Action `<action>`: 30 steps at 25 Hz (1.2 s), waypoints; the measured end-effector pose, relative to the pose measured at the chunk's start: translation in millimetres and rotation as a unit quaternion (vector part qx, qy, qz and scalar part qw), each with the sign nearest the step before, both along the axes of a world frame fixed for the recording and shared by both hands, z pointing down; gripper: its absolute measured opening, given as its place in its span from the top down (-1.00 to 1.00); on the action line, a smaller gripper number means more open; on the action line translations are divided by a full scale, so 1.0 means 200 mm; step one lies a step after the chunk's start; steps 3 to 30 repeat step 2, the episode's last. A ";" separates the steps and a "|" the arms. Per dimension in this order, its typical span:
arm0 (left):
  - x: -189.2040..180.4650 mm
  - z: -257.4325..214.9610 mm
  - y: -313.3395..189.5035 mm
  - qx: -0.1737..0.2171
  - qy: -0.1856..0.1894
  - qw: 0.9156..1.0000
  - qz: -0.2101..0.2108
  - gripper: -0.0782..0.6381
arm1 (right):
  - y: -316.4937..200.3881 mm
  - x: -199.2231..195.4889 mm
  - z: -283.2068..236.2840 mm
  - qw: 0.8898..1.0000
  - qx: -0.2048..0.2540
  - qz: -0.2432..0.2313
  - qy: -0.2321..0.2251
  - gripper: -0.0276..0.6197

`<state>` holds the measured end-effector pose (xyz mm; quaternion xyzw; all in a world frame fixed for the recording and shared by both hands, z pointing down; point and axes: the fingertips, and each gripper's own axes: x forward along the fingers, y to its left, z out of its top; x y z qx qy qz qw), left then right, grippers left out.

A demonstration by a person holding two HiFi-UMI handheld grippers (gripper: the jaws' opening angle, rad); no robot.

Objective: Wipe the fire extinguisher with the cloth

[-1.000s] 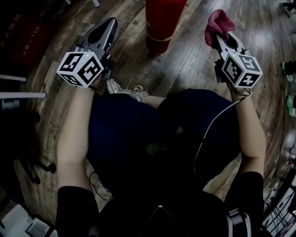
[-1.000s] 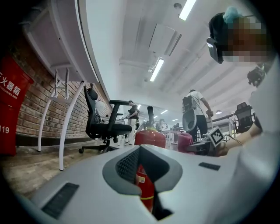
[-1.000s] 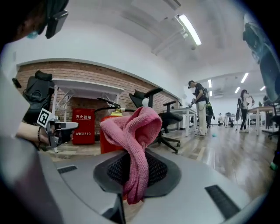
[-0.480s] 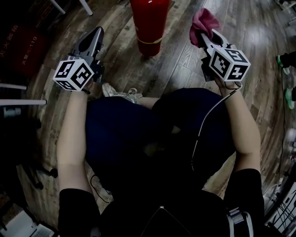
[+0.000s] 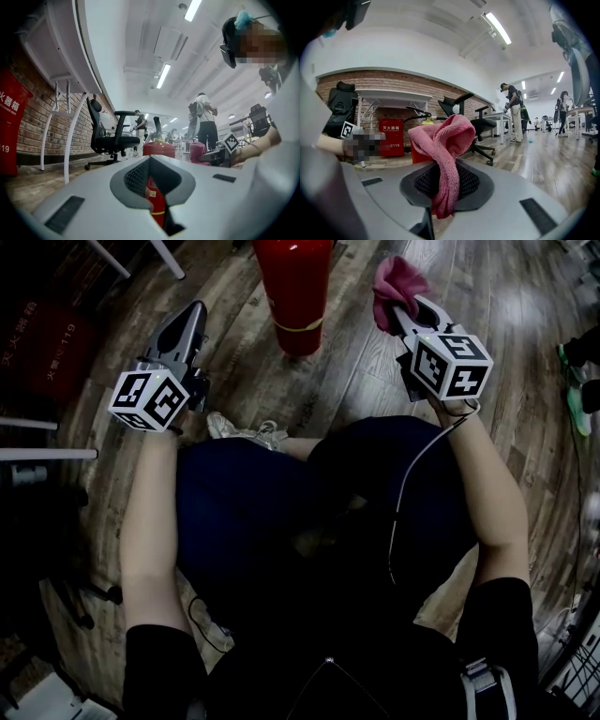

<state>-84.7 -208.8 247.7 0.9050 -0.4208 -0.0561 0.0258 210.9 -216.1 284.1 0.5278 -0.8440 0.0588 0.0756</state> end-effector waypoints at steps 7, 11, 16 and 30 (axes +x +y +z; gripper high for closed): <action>0.02 -0.04 0.03 0.019 -0.002 1.000 0.007 0.74 | 0.00 -0.01 0.00 1.000 0.000 -0.001 0.006 0.70; 0.02 -0.04 0.03 0.019 -0.002 1.000 0.007 0.74 | 0.00 -0.01 0.00 1.000 0.000 -0.001 0.006 0.70; 0.02 -0.04 0.03 0.019 -0.002 1.000 0.007 0.74 | 0.00 -0.01 0.00 1.000 0.000 -0.001 0.006 0.70; 0.02 -0.04 0.03 0.019 -0.002 1.000 0.007 0.74 | 0.00 -0.01 0.00 1.000 0.000 -0.001 0.006 0.70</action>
